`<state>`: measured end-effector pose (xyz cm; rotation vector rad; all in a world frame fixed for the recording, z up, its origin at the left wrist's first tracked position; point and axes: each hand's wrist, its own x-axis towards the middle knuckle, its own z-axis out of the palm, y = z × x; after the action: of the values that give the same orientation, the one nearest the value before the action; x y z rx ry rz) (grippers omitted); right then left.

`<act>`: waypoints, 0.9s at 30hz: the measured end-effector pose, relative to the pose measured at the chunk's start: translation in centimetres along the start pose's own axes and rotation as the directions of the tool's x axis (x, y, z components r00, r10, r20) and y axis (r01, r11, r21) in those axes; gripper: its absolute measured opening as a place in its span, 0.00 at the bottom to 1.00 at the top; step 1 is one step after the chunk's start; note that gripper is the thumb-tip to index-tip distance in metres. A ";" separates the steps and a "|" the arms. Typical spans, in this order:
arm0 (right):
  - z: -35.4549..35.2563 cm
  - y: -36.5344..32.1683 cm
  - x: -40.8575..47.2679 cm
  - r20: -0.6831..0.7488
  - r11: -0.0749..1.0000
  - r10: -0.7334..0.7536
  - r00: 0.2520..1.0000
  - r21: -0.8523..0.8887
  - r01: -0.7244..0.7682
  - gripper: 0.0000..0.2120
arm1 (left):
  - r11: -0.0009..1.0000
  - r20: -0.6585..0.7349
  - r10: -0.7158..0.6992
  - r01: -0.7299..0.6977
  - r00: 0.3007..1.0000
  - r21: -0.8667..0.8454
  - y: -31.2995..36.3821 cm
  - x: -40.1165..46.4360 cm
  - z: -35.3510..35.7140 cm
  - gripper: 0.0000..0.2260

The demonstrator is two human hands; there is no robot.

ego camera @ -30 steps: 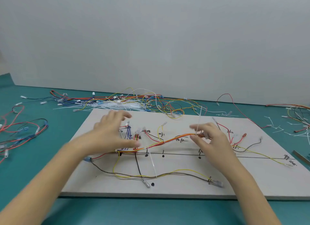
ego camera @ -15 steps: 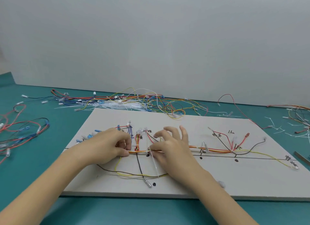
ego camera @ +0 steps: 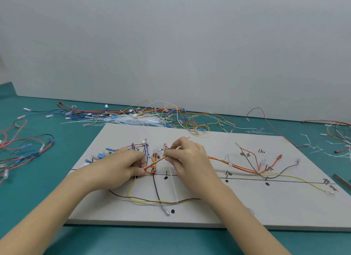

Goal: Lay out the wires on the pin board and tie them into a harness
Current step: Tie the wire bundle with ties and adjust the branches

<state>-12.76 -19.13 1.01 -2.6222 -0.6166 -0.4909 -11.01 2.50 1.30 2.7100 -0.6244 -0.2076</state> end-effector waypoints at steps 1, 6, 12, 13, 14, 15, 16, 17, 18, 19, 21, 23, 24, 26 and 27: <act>0.1 0.1 0.1 0.021 1.000 0.013 1.000 -0.008 -0.013 0.11 | 1.000 0.005 -0.001 0.001 1.000 0.008 0.2 0.0 -0.1 0.04; 0.6 0.6 0.0 0.055 0.999 0.036 0.998 0.004 -0.037 0.11 | 1.000 0.021 -0.019 0.019 1.000 -0.006 0.5 -0.1 -0.3 0.05; 0.7 0.8 -0.2 0.091 0.998 0.059 0.994 0.001 -0.059 0.11 | 0.999 0.012 -0.019 0.019 1.000 -0.027 0.9 -0.3 -0.3 0.07; 0.6 0.8 -0.2 0.091 0.998 0.062 0.994 -0.008 -0.061 0.11 | 0.997 -0.026 -0.011 0.009 1.000 -0.077 1.0 -0.4 -0.7 0.08; 0.6 0.6 -0.3 0.085 0.998 0.063 0.994 -0.010 -0.062 0.12 | 0.989 -0.109 -0.001 -0.015 0.994 -0.144 0.9 -0.5 -1.3 0.09; 0.5 0.5 -0.2 0.071 0.998 0.062 0.996 0.000 -0.062 0.12 | 0.977 -0.219 0.003 -0.049 0.976 -0.207 0.7 -0.5 -2.0 0.10; 0.4 0.2 -0.1 0.052 0.998 0.062 0.997 0.018 -0.063 0.13 | 0.964 -0.313 0.000 -0.083 0.950 -0.251 0.5 -0.6 -2.9 0.09; 0.3 -0.1 0.0 0.031 0.998 0.063 0.998 0.024 -0.064 0.14 | 0.952 -0.372 -0.002 -0.112 0.928 -0.286 0.3 -0.7 -3.5 0.08; 0.4 -0.3 0.1 0.002 0.998 0.063 0.998 0.014 -0.063 0.16 | 0.942 -0.406 -0.007 -0.131 0.914 -0.310 0.3 -0.7 -3.7 0.07; 0.5 -0.5 0.1 -0.023 0.998 0.066 0.998 -0.002 -0.066 0.20 | 0.937 -0.435 -0.011 -0.143 0.900 -0.320 0.3 -0.6 -3.8 0.06; 0.5 -0.6 -0.1 -0.031 0.997 0.069 0.997 -0.020 -0.070 0.27 | 0.945 -0.517 -0.015 -0.157 0.856 -0.286 0.5 -0.3 -3.2 0.08; 0.1 -0.2 -0.2 -0.031 0.996 0.066 0.997 -0.058 -0.067 0.30 | 0.962 -0.587 0.000 -0.161 0.809 -0.221 0.6 0.0 -2.8 0.09; -0.2 0.2 -0.2 -0.049 0.995 0.059 0.997 -0.072 -0.063 0.29 | 0.967 -0.616 0.012 -0.167 0.787 -0.194 0.6 0.1 -2.7 0.09; -1.3 1.3 0.0 -0.119 0.998 0.050 0.992 -0.031 -0.054 0.24 | 0.971 -0.678 0.065 -0.202 0.732 -0.125 0.8 0.4 -2.8 0.07; -1.8 1.7 0.1 -0.153 0.999 0.049 0.987 0.013 -0.048 0.21 | 0.974 -0.712 0.103 -0.215 0.695 -0.069 1.0 0.5 -3.0 0.05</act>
<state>-12.31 -21.34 2.06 -2.5545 -0.5034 -0.6655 -10.30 2.35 4.39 2.2943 -0.5594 0.7772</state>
